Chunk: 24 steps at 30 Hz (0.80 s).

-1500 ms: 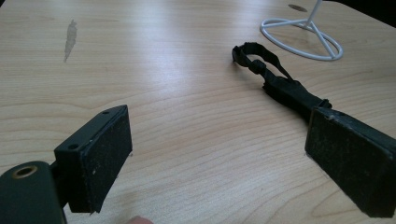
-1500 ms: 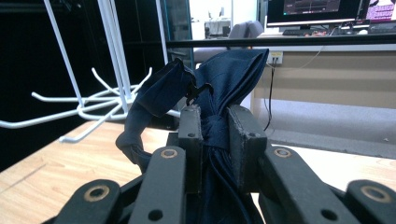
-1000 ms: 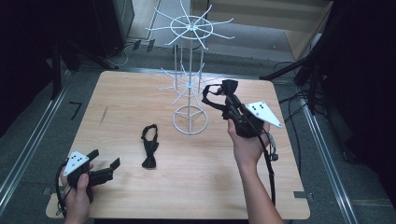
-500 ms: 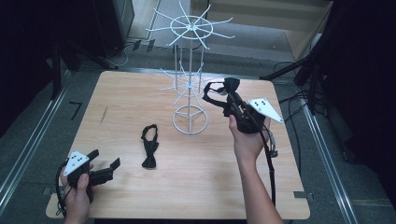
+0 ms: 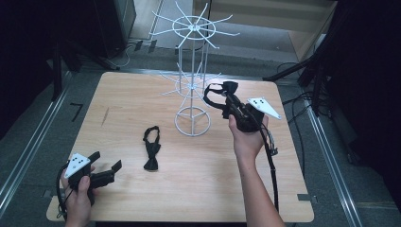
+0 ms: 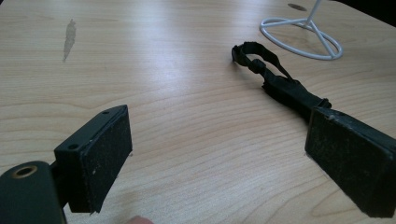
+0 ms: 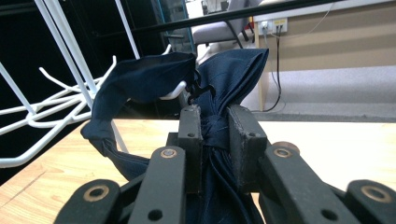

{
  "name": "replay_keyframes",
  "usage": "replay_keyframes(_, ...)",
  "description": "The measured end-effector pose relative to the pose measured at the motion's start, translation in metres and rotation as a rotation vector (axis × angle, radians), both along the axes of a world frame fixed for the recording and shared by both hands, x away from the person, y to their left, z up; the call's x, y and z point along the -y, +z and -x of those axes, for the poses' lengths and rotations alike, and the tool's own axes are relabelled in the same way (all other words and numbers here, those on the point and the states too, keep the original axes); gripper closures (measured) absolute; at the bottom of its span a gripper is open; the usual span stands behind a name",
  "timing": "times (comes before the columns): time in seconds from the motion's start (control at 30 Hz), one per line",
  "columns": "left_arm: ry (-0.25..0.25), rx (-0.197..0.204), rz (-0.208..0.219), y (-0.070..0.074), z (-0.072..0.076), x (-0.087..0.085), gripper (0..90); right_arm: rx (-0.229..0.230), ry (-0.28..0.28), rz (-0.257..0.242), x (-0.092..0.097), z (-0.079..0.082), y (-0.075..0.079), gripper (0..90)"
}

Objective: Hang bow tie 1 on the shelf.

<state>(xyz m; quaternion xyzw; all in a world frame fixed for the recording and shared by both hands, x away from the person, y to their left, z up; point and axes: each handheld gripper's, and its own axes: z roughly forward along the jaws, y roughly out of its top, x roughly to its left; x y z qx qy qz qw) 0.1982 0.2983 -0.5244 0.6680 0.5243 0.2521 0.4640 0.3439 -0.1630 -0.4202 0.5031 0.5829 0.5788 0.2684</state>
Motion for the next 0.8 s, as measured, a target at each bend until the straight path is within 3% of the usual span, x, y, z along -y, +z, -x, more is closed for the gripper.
replay_keyframes(0.47,0.001,0.000,0.000,0.000,0.000,0.000,8.1,-0.035,0.017,0.025,-0.012,-0.006,-0.013,77.1)
replay_keyframes(0.8,0.000,-0.001,0.001,0.000,0.000,0.000,8.1,-0.062,0.010,0.074,-0.020,-0.011,-0.026,77.1)
